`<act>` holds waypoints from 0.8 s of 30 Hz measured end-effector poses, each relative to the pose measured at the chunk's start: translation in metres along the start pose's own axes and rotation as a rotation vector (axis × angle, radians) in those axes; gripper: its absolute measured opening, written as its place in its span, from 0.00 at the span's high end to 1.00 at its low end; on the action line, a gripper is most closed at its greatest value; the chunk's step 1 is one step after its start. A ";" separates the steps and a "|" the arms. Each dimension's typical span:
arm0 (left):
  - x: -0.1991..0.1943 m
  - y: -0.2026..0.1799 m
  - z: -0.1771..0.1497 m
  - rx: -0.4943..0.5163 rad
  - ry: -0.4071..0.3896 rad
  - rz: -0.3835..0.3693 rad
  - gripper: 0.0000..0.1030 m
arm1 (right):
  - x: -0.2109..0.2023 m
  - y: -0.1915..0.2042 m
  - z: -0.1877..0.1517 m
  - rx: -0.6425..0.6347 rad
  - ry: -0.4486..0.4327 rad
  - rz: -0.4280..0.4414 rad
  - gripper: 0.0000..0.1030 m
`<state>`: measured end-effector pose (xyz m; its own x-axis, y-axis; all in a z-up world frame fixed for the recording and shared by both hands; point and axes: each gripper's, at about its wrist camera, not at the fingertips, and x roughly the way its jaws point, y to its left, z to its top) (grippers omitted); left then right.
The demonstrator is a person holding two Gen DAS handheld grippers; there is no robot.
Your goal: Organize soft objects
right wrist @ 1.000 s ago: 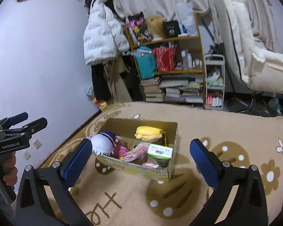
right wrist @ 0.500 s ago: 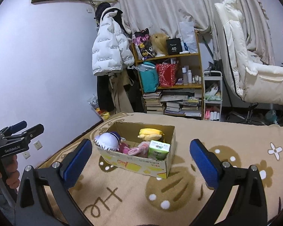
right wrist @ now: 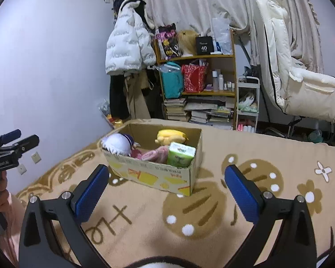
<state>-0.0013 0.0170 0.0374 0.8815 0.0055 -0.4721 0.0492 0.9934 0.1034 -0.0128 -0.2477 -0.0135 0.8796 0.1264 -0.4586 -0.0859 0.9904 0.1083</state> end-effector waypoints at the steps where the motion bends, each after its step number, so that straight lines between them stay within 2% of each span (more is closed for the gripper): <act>1: 0.002 0.000 -0.002 0.003 0.005 0.005 0.01 | 0.001 0.000 -0.001 -0.002 0.005 -0.007 0.00; 13: 0.025 -0.008 -0.012 0.008 0.064 -0.018 0.01 | 0.015 -0.013 -0.006 0.051 0.045 -0.048 0.00; 24: 0.040 -0.017 -0.017 0.046 0.107 -0.007 0.01 | 0.029 -0.011 -0.009 0.035 0.094 -0.051 0.00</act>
<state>0.0253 0.0024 0.0014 0.8257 0.0128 -0.5639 0.0790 0.9873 0.1381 0.0092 -0.2549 -0.0355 0.8345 0.0824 -0.5448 -0.0246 0.9933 0.1125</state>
